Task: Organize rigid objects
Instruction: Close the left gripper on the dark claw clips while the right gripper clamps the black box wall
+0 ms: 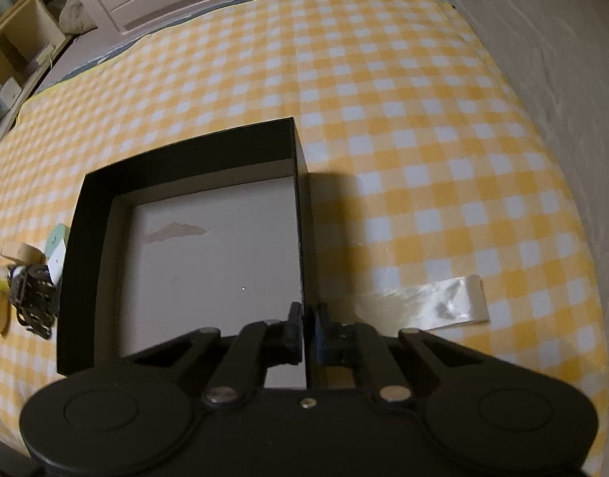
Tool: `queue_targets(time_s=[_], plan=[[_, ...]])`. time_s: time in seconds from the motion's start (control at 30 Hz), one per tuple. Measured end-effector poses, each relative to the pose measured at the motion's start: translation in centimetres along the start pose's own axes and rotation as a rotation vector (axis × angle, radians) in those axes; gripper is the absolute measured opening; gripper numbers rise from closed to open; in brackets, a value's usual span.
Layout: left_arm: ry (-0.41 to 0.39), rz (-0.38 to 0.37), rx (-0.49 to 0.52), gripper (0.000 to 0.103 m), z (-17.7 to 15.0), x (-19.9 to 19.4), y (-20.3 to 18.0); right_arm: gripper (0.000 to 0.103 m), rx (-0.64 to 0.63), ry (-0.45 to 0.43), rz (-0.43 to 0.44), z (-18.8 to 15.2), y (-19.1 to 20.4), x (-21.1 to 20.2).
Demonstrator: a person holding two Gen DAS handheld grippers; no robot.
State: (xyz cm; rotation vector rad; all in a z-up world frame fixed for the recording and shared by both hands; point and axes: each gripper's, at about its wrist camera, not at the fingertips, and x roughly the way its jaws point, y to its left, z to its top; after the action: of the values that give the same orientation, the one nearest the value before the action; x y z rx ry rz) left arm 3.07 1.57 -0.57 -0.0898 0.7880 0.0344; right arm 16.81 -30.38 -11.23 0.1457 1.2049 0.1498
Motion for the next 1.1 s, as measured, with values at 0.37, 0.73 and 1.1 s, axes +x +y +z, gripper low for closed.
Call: queue_targets(time_s=[0.37, 0.73, 1.1], plan=[[-0.012, 0.025, 0.068, 0.087, 4.4, 1.8, 3.4, 0.004, -0.041, -0.011, -0.045, -0.4, 1.3, 0.2], [0.287, -0.107, -0.159, 0.059, 2.8, 8.4, 6.6, 0.004, -0.022, -0.001, -0.059, 0.2, 1.4, 0.6], [0.351, 0.069, -0.02, 0.065, 1.8, 11.6, 3.3, 0.004, -0.03, 0.011, -0.063, 0.5, 1.2, 1.2]])
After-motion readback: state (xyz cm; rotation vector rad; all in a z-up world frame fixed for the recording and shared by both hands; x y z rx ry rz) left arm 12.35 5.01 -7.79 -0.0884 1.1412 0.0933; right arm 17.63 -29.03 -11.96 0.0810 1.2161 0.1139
